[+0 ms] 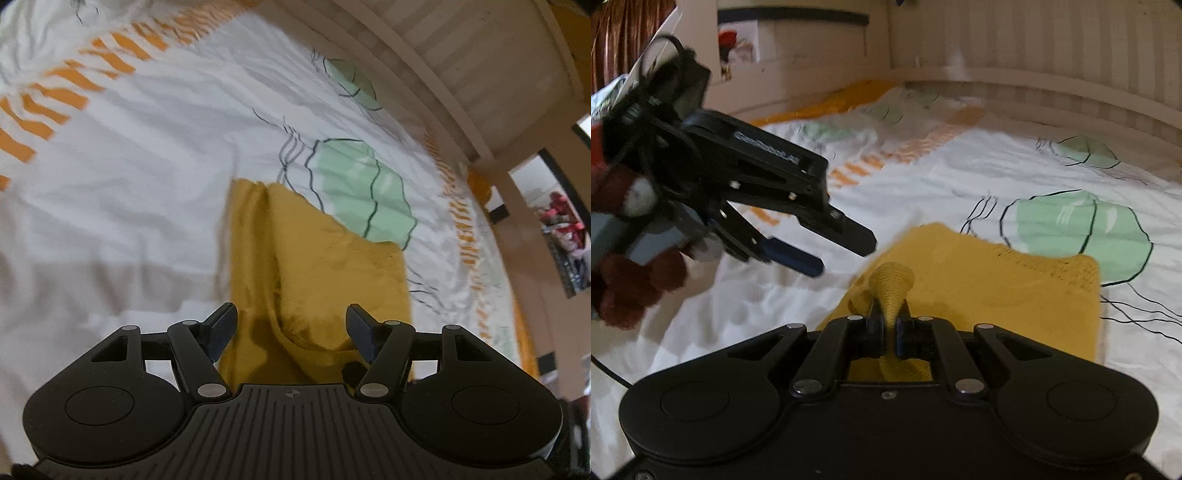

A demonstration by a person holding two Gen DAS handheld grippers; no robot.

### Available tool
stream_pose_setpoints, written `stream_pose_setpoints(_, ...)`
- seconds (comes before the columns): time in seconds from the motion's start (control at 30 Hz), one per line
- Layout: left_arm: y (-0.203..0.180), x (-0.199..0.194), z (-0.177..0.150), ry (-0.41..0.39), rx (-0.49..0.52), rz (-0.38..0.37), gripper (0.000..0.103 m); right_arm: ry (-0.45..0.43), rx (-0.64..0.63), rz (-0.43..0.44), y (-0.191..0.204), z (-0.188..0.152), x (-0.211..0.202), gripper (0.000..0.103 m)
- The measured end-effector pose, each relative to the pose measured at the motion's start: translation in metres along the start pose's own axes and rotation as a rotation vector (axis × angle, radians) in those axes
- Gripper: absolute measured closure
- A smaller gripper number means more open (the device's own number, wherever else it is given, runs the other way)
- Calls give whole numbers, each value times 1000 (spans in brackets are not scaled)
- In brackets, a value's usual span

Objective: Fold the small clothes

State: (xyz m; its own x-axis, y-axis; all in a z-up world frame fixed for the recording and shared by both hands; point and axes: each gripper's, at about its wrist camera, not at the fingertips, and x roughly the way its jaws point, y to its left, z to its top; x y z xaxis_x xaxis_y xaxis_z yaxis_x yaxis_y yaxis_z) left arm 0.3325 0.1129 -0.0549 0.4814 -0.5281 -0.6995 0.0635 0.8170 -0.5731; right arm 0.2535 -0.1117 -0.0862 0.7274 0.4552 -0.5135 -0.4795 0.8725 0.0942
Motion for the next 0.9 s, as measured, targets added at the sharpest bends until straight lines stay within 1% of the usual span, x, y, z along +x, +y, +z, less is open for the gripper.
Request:
stream_pose_setpoints(0.07,-4,8,3,15,-6,-12,39,-12,11,1,-3,1,-5,91)
stream_pose_setpoints(0.23,-10,28,10,60,-4,0,39,-20,28,13,-5,1,-10,91)
stream_pose_setpoints(0.3,-11,37,13,73,-10,-9,39,-20,33,20,-6,0,-10,91)
stream_pose_setpoints(0.43,-9,53,25,70,-37,-35,39,-14,26,29,-5,-3,-11,91)
stream_pose_setpoints(0.6,-10,70,37,56,-14,-20,41,-5,9,32,1,-8,-10,91)
stream_pose_setpoints(0.67,-9,75,39,57,-5,-9,44,-3,3,30,3,-10,-10,91)
stream_pose_setpoints(0.73,-7,79,41,63,3,4,53,0,3,32,4,-12,-8,91)
stream_pose_setpoints(0.77,-6,80,41,59,5,6,54,2,5,34,5,-13,-8,91)
stream_pose_setpoints(0.8,-4,80,41,51,5,12,65,3,5,34,5,-14,-8,91)
stream_pose_setpoints(0.83,-4,80,41,40,2,27,89,4,5,33,6,-15,-8,91)
stream_pose_setpoints(0.87,-4,79,41,25,1,48,92,4,5,32,5,-13,-6,91)
stream_pose_setpoints(0.9,-5,76,42,17,7,42,92,0,7,31,6,-13,-7,91)
